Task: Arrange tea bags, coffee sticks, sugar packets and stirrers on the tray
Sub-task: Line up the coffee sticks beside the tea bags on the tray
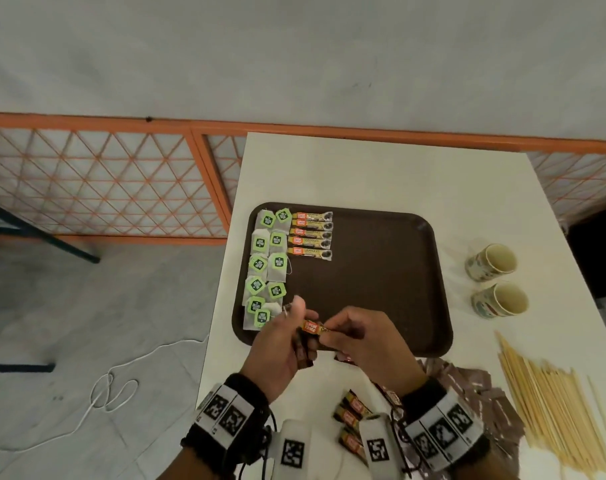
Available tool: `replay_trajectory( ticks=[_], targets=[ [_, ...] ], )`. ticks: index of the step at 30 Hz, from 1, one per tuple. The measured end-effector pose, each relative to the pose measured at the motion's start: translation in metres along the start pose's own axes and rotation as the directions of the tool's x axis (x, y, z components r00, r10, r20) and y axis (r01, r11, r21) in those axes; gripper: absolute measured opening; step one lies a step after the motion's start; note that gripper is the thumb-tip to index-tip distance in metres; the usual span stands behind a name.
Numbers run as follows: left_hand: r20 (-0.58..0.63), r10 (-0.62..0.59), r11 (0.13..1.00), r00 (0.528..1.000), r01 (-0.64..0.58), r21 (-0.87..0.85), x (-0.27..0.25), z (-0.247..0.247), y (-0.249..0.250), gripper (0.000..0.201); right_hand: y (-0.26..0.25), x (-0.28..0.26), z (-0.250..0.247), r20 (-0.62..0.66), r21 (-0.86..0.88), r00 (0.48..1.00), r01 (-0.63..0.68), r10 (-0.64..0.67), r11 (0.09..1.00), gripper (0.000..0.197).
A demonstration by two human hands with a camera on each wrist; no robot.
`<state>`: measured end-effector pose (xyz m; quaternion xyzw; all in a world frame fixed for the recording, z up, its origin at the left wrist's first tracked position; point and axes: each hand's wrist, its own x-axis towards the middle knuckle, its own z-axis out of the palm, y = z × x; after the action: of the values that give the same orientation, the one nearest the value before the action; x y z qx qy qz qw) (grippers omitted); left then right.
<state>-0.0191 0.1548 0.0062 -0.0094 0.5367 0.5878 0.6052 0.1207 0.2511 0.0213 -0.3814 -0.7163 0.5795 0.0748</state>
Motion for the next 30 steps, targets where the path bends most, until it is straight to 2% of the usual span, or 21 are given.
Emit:
replay_trajectory(
  ticks=[3,7,10,13,16,18,20,22,24,25,30],
  targets=[
    [-0.052,0.125,0.98,0.991,-0.115,0.161,0.004,-0.012,0.003,0.014,-0.007,0.014,0.005,-0.045,0.07,0.999,-0.025,0.028,0.997,0.009],
    [-0.2,0.167,0.984,0.965,-0.151,0.092,0.022,-0.025,0.012,0.011,-0.012,0.038,0.011,-0.054,0.271,0.986,-0.138,0.159,0.953,0.012],
    [-0.277,0.214,0.975,0.937,-0.187,0.121,0.036,-0.035,0.019,0.017,-0.004,0.073,0.013,-0.176,0.237,0.95,-0.215,0.259,0.948,0.014],
    [-0.264,0.25,0.958,0.932,-0.198,0.208,0.033,-0.044,0.029,0.022,0.011,0.107,0.007,-0.284,0.271,0.883,-0.301,0.375,0.914,0.018],
    [-0.217,0.285,0.935,0.934,-0.22,0.279,0.027,-0.056,0.035,0.023,0.023,0.128,0.004,-0.322,0.237,0.855,-0.342,0.406,0.909,0.026],
    [-0.198,0.289,0.921,0.937,-0.217,0.323,0.027,-0.064,0.034,0.021,0.029,0.132,0.003,-0.409,-0.038,0.852,-0.374,0.327,0.927,0.031],
    [-0.187,0.274,0.916,0.943,-0.197,0.349,0.028,-0.068,0.031,0.024,0.035,0.131,0.005,-0.454,-0.336,0.877,-0.333,0.159,0.881,0.029],
    [-0.176,0.239,0.919,0.955,-0.164,0.359,0.029,-0.068,0.03,0.027,0.037,0.131,0.01,-0.354,-0.492,0.935,-0.205,0.021,0.846,0.023],
    [-0.17,0.185,0.936,0.968,-0.12,0.331,0.028,-0.067,0.03,0.025,0.039,0.134,0.017,-0.23,-0.565,0.973,-0.112,-0.026,0.817,0.018],
    [-0.168,0.161,0.946,0.973,-0.104,0.307,0.029,-0.067,0.03,0.024,0.039,0.137,0.02,-0.211,-0.572,0.977,-0.098,-0.03,0.814,0.017],
    [-0.168,0.134,0.961,0.977,-0.087,0.261,0.03,-0.07,0.033,0.023,0.038,0.153,0.026,-0.292,-0.556,0.955,-0.119,-0.059,0.823,0.016]
  ],
)
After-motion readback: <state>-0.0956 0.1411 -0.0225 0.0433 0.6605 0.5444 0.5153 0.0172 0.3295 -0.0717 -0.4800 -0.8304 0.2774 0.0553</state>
